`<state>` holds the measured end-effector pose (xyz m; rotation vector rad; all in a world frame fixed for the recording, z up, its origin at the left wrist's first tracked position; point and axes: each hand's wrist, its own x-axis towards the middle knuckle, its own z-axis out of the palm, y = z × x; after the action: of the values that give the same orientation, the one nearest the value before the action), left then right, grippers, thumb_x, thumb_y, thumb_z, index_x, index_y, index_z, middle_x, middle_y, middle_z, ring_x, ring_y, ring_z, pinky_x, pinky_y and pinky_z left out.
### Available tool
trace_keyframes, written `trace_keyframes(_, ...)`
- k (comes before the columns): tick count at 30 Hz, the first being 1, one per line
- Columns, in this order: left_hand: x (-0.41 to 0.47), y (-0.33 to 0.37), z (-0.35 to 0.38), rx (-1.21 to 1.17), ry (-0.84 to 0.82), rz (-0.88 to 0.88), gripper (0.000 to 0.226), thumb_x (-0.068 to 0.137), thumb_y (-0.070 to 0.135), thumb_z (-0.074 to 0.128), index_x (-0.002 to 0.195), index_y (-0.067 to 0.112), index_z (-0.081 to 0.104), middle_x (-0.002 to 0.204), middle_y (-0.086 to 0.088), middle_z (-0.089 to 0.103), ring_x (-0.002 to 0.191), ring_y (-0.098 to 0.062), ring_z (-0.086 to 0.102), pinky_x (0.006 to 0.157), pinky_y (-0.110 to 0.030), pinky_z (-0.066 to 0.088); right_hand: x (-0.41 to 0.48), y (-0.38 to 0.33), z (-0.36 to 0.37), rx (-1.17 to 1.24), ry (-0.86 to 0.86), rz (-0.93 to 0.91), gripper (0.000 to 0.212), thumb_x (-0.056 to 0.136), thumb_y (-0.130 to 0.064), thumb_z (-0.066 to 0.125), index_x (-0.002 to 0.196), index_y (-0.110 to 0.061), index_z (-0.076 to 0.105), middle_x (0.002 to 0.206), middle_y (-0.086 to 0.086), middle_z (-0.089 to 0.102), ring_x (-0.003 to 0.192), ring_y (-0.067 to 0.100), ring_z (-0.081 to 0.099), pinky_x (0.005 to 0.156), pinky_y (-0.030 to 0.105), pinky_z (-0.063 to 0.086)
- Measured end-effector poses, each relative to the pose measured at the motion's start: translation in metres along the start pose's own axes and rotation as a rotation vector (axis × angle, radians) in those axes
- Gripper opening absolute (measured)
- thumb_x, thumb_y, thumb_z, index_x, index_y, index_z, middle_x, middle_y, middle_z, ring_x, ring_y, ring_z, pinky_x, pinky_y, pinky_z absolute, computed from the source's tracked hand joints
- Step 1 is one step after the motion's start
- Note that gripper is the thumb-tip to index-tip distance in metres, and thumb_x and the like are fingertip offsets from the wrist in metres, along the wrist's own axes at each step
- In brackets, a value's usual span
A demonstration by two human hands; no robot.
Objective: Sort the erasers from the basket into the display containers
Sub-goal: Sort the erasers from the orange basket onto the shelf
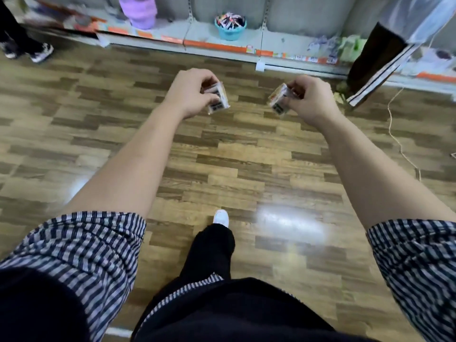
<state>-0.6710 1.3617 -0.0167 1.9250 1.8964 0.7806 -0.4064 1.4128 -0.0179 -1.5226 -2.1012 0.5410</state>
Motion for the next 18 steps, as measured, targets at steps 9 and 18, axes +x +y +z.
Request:
trace_keyframes(9, 0.263, -0.030, 0.000, -0.010, 0.002, 0.094, 0.025, 0.080, 0.013, 0.073, 0.104, 0.009, 0.069, 0.105, -0.008, 0.070, 0.097, -0.021, 0.060, 0.082, -0.026, 0.041, 0.235, 0.024, -0.003, -0.059, 0.067, 0.030, 0.024, 0.089, -0.017, 0.066, 0.111, -0.007, 0.067, 0.103, 0.013, 0.069, 0.094, 0.026, 0.060, 0.076, 0.029, 0.041)
trace_keyframes(18, 0.492, -0.068, 0.014, 0.032, 0.007, 0.093, 0.025, 0.082, 0.015, 0.072, 0.107, 0.011, 0.068, 0.105, -0.009, 0.070, 0.101, -0.027, 0.061, 0.085, -0.033, 0.044, 0.461, 0.073, 0.006, -0.019, 0.096, 0.018, 0.026, 0.090, -0.019, 0.065, 0.114, -0.008, 0.066, 0.108, 0.013, 0.069, 0.102, 0.029, 0.062, 0.082, 0.031, 0.043)
